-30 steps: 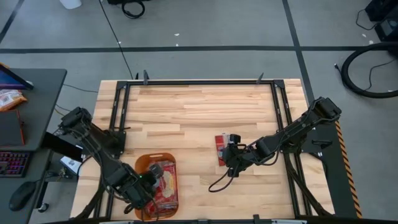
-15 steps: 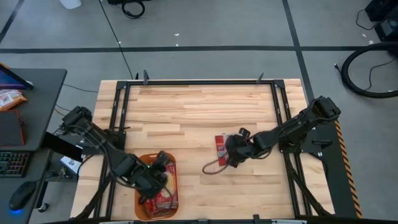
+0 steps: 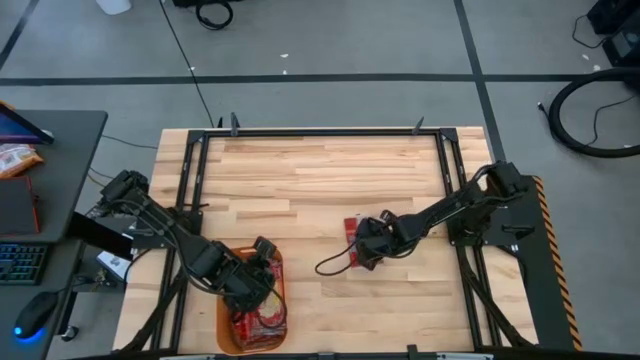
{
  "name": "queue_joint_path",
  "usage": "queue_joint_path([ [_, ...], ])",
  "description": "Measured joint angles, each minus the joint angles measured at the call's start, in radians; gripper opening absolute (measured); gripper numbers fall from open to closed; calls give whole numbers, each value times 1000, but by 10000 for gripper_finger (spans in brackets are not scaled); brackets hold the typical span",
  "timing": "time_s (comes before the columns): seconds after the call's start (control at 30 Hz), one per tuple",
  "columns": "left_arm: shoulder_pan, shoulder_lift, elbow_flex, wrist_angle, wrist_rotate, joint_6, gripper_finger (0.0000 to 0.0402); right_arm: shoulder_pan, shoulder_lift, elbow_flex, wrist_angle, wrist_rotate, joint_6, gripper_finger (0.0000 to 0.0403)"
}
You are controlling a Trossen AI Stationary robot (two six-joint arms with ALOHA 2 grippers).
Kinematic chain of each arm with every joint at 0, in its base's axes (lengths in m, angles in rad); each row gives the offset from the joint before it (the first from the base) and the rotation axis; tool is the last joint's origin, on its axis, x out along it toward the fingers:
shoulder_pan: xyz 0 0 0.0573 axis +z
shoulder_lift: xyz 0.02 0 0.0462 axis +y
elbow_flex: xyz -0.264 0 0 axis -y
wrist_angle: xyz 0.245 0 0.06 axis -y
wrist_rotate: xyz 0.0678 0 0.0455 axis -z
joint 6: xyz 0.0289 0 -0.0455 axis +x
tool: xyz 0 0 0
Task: Sort popcorn bags into baskets
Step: Put the red popcorn pack into the orange bin
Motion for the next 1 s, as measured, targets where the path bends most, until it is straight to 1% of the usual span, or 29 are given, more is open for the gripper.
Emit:
queue_joint_path([
  [0.07,3,0,0,4,0,-1,128,-4,25,5,69,-2,-81,178],
  [0.17,13,0,0,36,-9,0,128,-6,55,4,212,-14,-260,178],
  [0.23,27,0,0,77,-41,0,128,-5,65,3,304,-22,-388,178],
  [0.33,56,0,-3,155,-81,0,128,-11,54,-1,360,-22,-502,178],
  [0.4,78,0,-7,207,-97,0,128,-14,32,12,365,-6,-552,178],
  [0.47,104,1,-9,224,-112,-3,128,-10,5,20,370,27,-590,178],
  [0.53,141,8,-8,244,-111,-17,128,12,-13,25,367,56,-638,178],
  [0.6,182,18,-9,243,-110,-43,128,42,-21,30,370,51,-701,178],
  [0.73,248,37,-9,243,-41,-78,128,109,-13,30,362,47,-789,178],
  [0.83,271,39,-9,244,7,-81,128,165,-2,30,351,46,-805,178],
  [0.93,272,39,-9,243,23,-81,128,207,-2,30,341,50,-805,180],
  [1.0,266,38,-9,244,23,-81,128,227,-2,24,336,73,-811,182],
])
